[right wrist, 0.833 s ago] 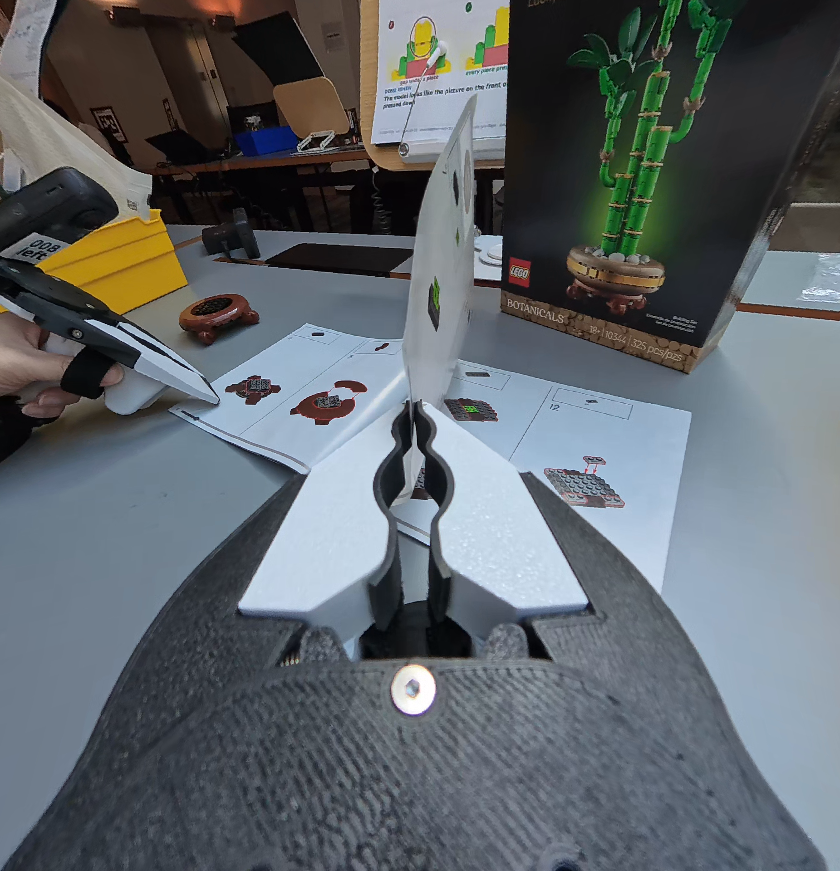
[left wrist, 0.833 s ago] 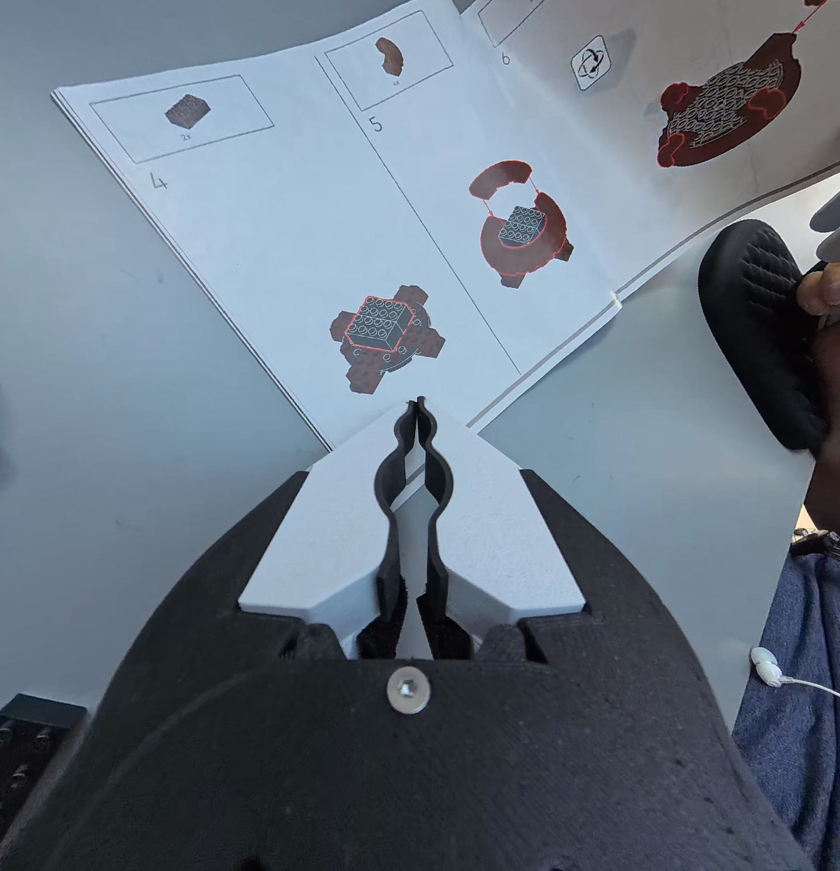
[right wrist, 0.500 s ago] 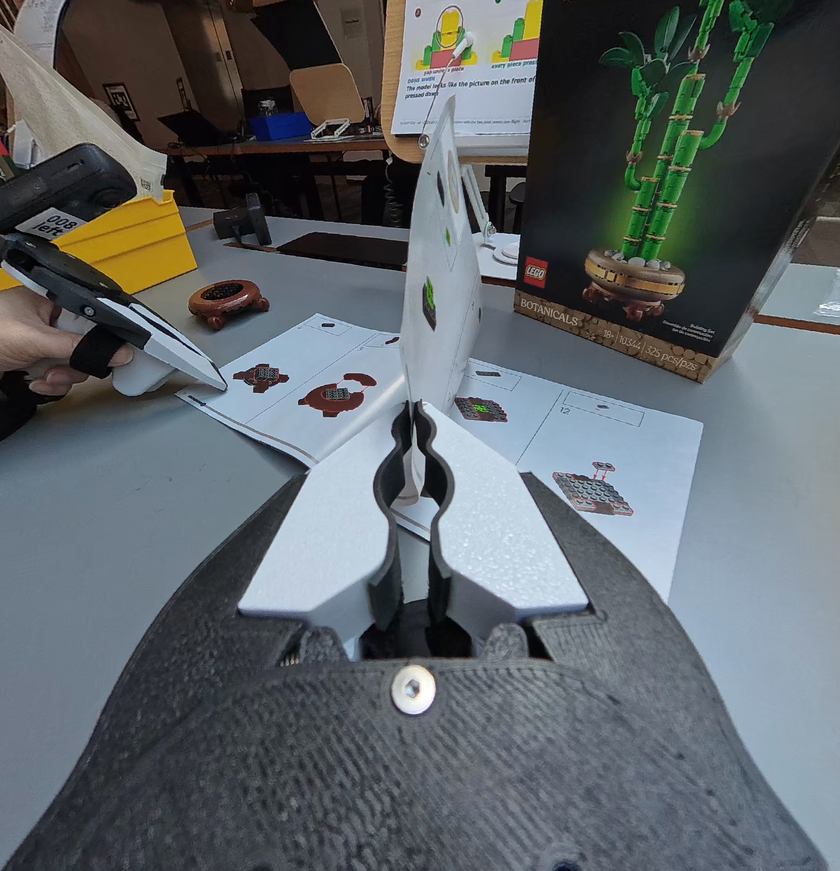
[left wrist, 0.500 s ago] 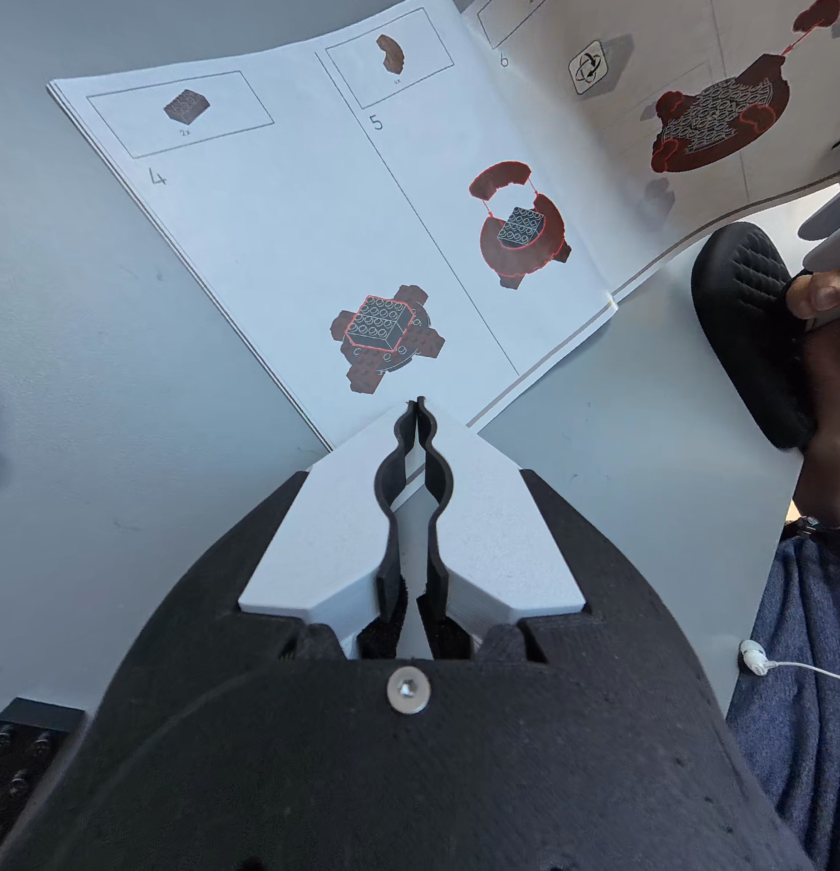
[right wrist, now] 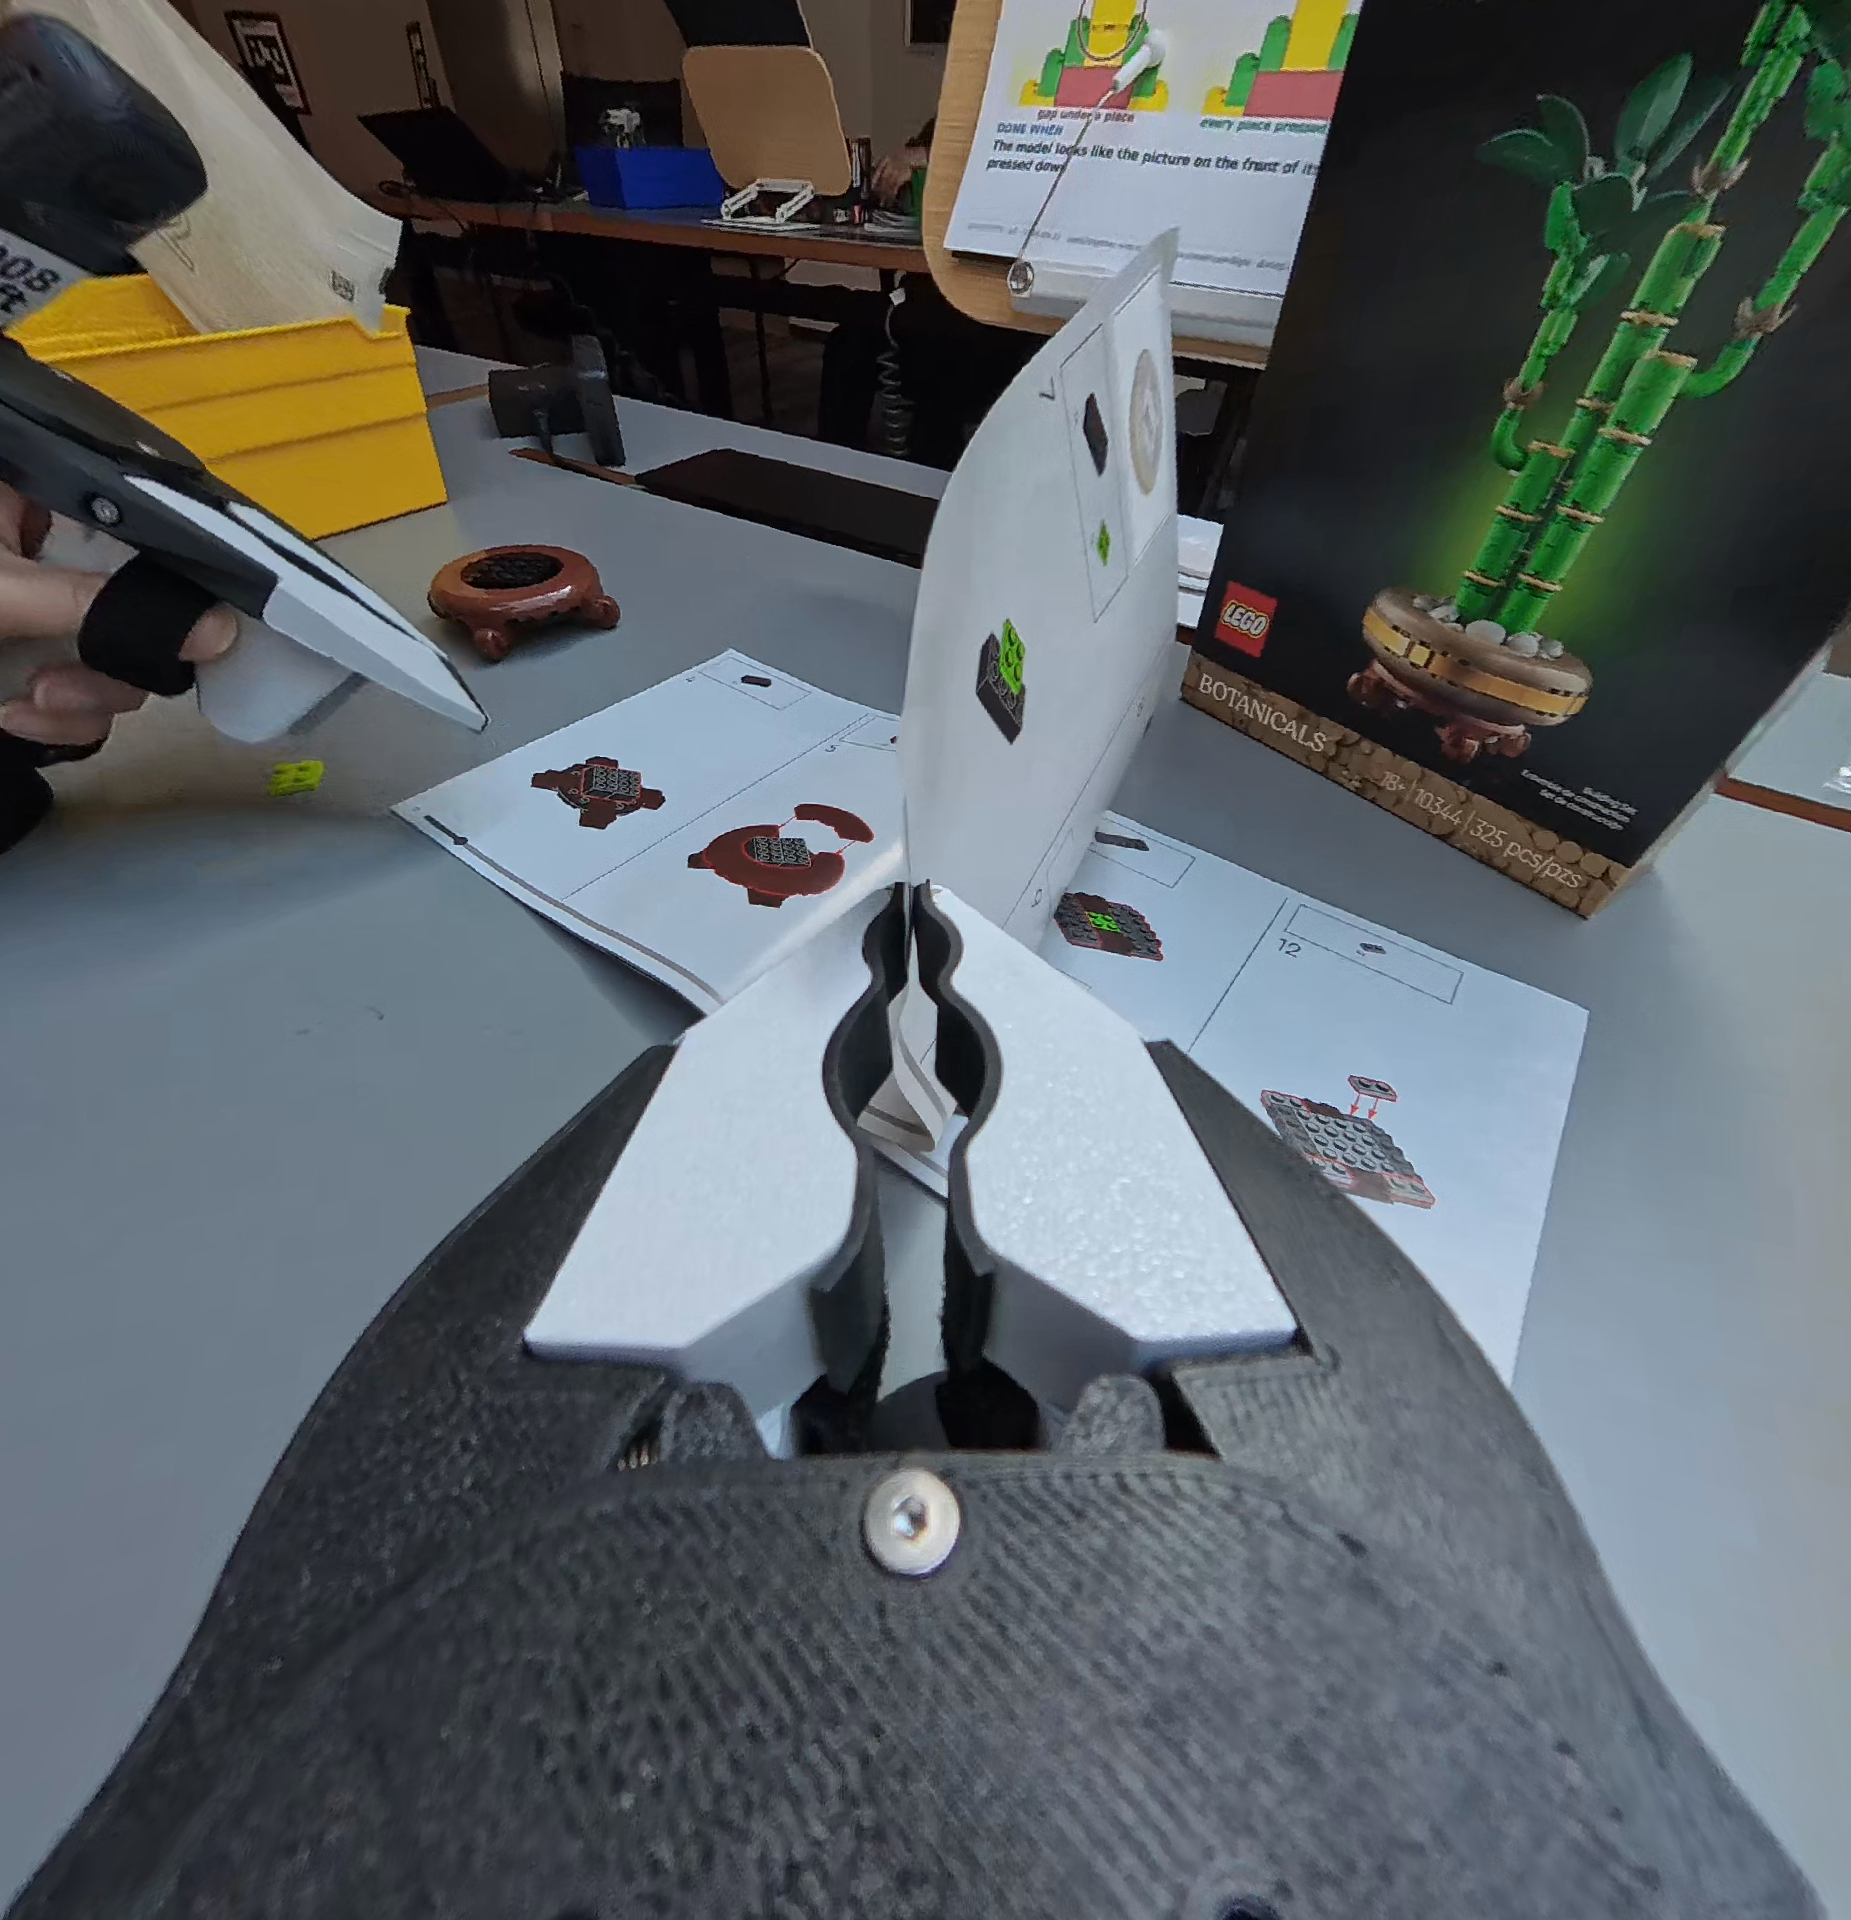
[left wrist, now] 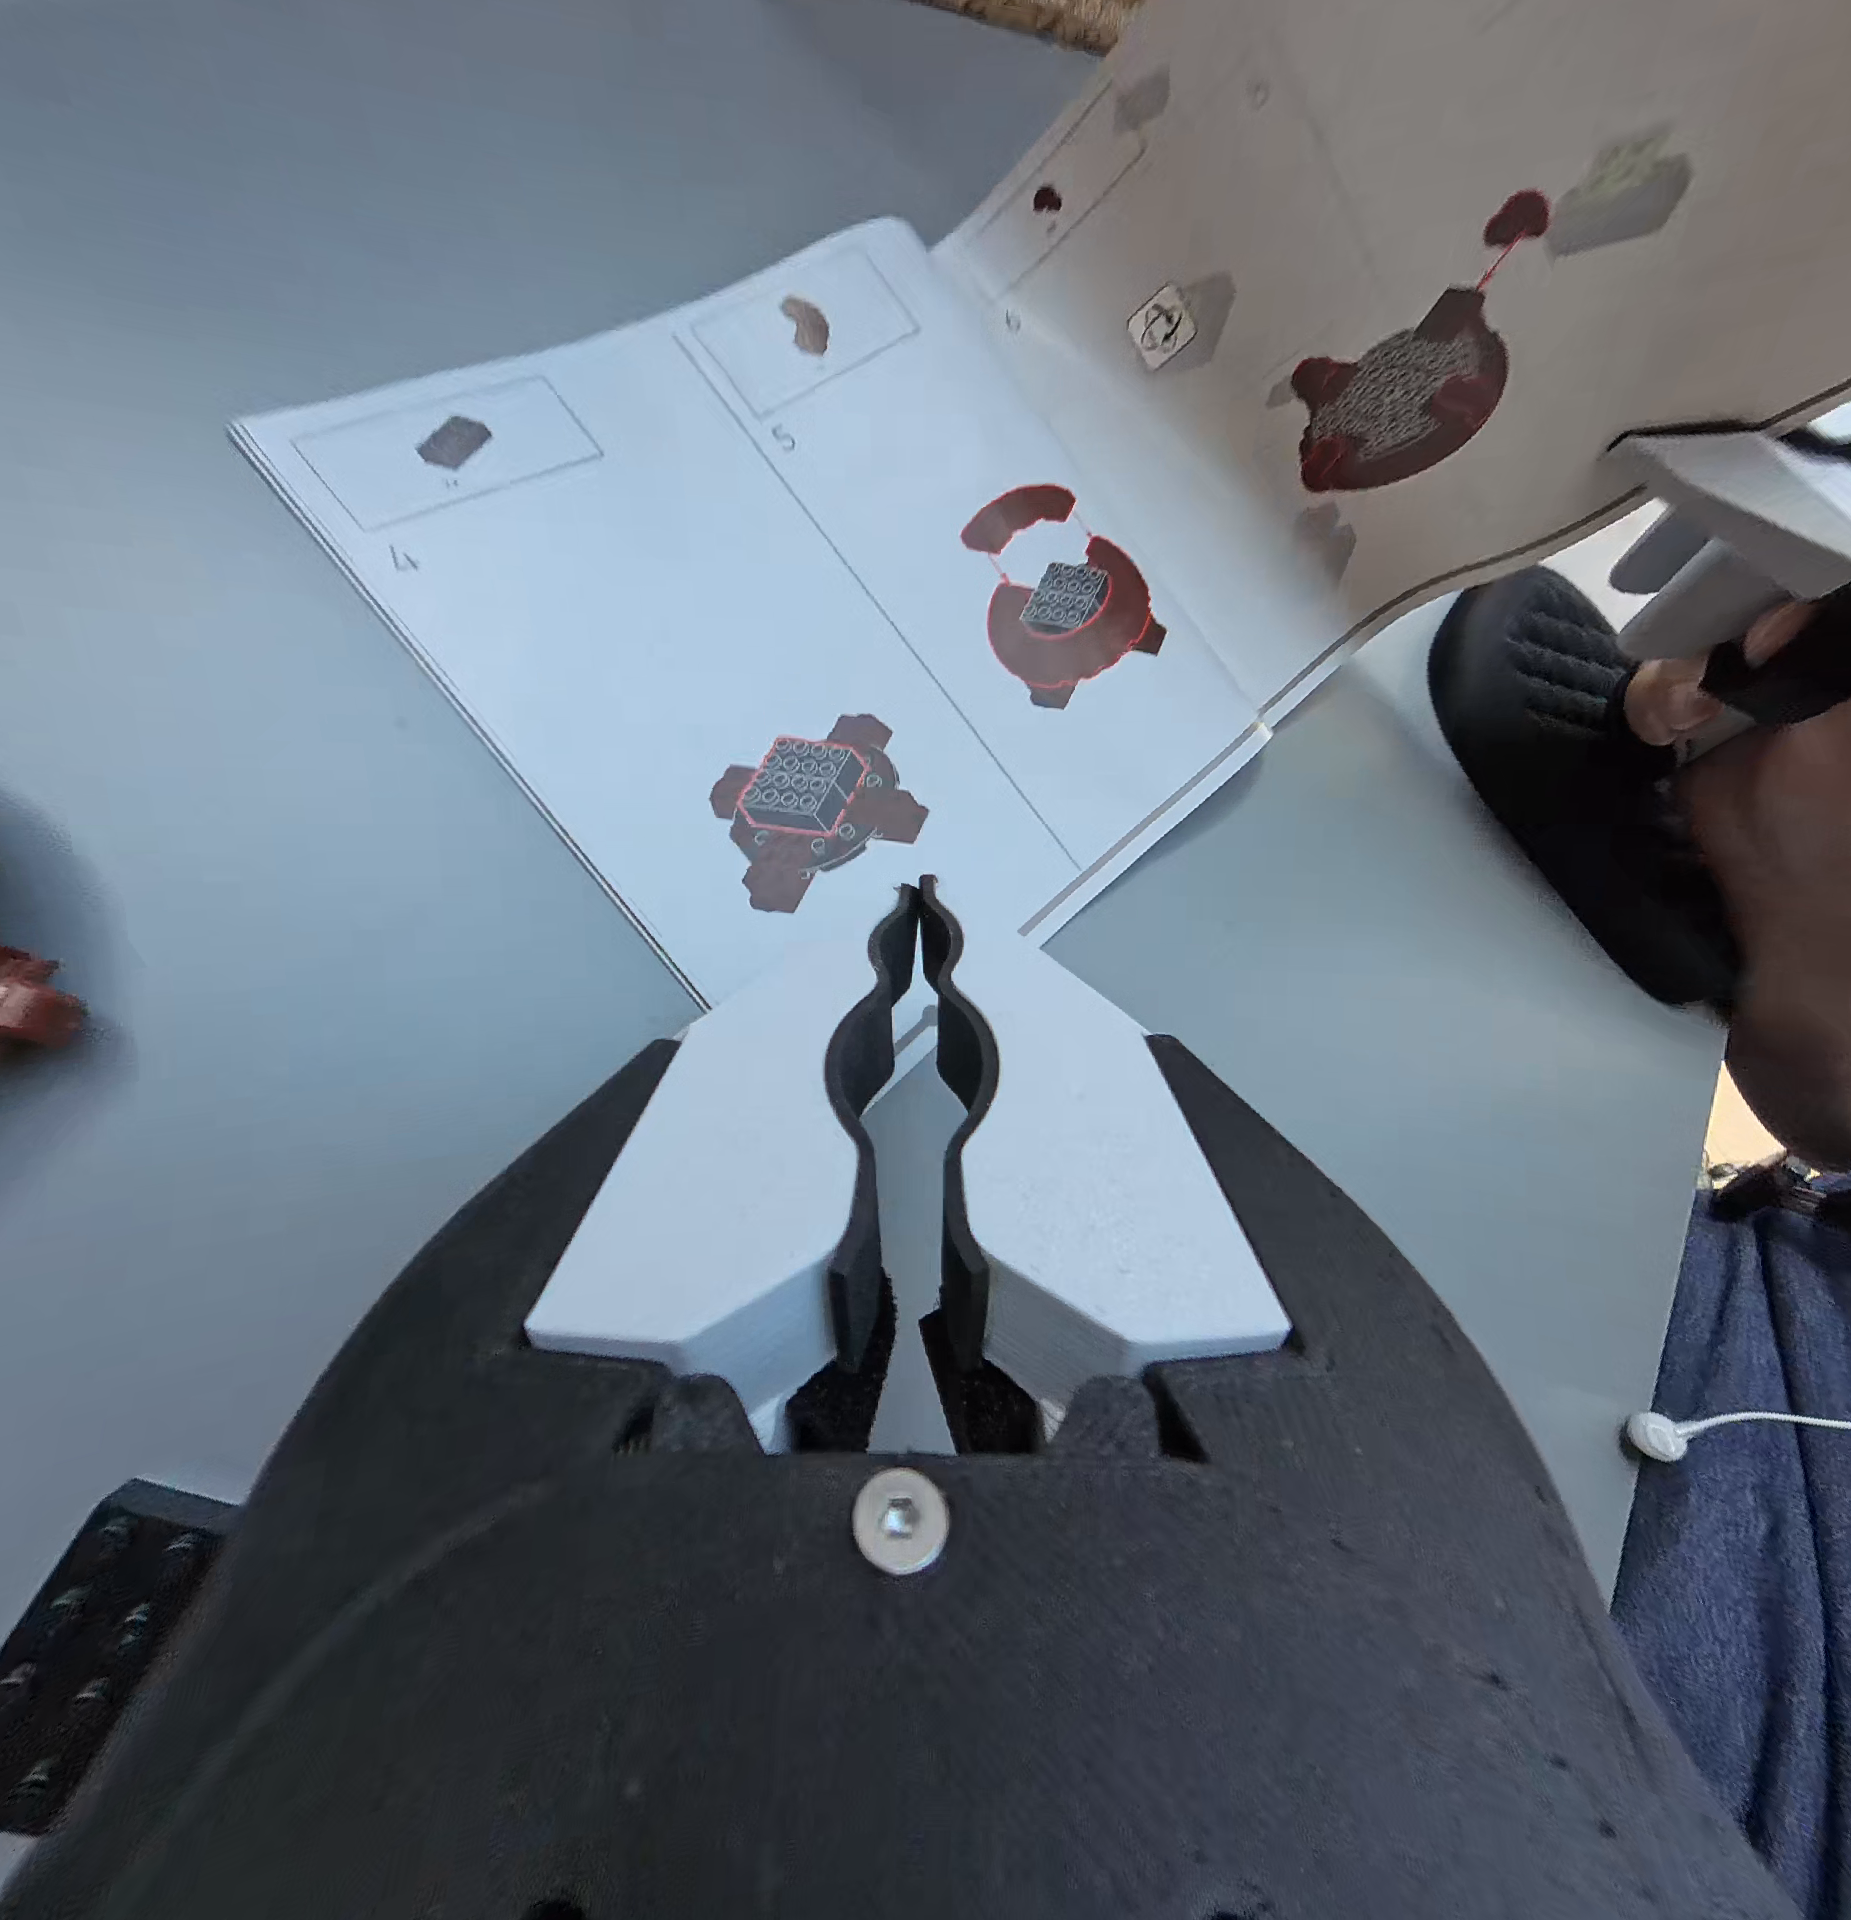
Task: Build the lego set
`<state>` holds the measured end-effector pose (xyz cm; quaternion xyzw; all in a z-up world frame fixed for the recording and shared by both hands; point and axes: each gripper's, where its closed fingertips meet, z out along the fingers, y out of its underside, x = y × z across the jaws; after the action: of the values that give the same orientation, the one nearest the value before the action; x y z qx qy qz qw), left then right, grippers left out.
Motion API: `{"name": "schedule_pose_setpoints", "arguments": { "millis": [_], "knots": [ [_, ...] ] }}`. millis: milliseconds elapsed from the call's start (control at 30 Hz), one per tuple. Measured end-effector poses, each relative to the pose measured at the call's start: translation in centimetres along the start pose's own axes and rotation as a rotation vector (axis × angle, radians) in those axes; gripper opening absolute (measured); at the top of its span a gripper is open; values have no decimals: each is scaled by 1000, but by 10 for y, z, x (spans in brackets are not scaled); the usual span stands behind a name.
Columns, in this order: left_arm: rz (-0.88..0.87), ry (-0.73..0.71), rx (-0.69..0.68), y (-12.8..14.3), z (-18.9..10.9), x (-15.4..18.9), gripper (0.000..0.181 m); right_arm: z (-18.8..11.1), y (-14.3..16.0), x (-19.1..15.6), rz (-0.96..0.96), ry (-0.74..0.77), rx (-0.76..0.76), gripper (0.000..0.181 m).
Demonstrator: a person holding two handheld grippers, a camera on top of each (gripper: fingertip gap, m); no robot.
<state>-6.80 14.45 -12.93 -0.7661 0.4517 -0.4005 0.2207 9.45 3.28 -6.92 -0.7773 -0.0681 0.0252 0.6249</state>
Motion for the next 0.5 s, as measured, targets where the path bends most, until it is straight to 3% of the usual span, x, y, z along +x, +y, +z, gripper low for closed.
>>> {"name": "schedule_pose_setpoints", "arguments": {
  "millis": [167, 300, 433, 500],
  "knots": [
    [29, -34, 226, -35, -36, -3, 0, 16, -10, -30, -148, -17, -34, 0],
    [14, -48, 313, -45, -56, -12, 0, 57, -6, -80, -265, -134, -136, 0],
    [-50, -7, 353, -47, -63, -15, 0, 104, 37, -123, -363, -262, -399, 0],
    [-84, 22, 361, -47, -65, -15, 0, 113, 63, -128, -413, -257, -529, 1]
  ]
}}
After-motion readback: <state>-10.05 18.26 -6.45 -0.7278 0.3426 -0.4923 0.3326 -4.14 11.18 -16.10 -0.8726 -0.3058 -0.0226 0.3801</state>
